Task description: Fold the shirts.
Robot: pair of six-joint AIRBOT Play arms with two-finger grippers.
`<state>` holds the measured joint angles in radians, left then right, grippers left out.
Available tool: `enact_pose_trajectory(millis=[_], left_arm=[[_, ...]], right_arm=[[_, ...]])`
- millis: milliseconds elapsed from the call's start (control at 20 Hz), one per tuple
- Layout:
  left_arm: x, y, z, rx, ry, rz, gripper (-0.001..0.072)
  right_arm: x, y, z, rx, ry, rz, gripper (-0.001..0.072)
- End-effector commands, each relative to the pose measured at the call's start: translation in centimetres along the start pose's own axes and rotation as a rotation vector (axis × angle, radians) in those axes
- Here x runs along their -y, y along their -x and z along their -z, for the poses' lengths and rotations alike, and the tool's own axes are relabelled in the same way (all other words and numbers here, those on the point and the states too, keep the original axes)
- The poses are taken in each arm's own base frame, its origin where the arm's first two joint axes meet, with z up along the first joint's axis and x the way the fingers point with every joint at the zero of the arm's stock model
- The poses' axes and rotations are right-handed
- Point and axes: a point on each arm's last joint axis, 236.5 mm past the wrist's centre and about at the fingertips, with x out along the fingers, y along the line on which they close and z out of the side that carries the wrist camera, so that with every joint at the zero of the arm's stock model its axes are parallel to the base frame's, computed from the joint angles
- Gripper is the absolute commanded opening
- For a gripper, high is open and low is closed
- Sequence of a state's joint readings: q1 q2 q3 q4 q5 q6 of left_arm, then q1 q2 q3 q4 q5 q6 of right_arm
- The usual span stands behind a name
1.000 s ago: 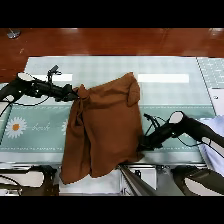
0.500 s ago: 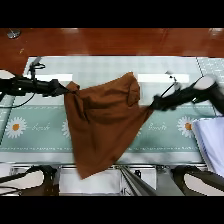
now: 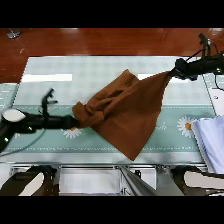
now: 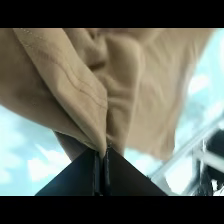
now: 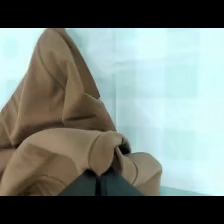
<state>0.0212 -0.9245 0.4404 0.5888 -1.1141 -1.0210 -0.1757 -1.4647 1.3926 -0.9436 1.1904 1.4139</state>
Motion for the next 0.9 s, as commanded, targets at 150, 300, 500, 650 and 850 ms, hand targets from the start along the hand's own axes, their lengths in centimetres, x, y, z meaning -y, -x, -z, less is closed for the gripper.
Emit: enact_pose_trajectory(millis=[150,300,500,650,850], left_arm=[[0.1,-1.8,4.2,-0.115,-0.021,-0.016,0.0702],[-2.8,3.5,-1.7,-0.004,0.007,-0.19,0.07],[-8.0,8.3,-6.5,0.199,0.186,-0.289,0.0699],[-9.1,5.2,-6.0,0.108,0.264,-0.208,0.0699],[-8.7,-0.3,-5.8,-0.024,0.334,-0.071,0.0699]], right_arm=[[2.3,-1.1,1.6,-0.133,-0.095,-0.001,0.0622],[7.1,4.4,5.4,-0.255,-0.089,0.143,0.062],[12.3,7.0,11.7,-0.22,-0.203,0.269,0.062],[10.0,3.1,18.5,-0.222,-0.246,0.141,0.062],[6.1,-0.1,25.9,-0.336,-0.247,0.026,0.062]])
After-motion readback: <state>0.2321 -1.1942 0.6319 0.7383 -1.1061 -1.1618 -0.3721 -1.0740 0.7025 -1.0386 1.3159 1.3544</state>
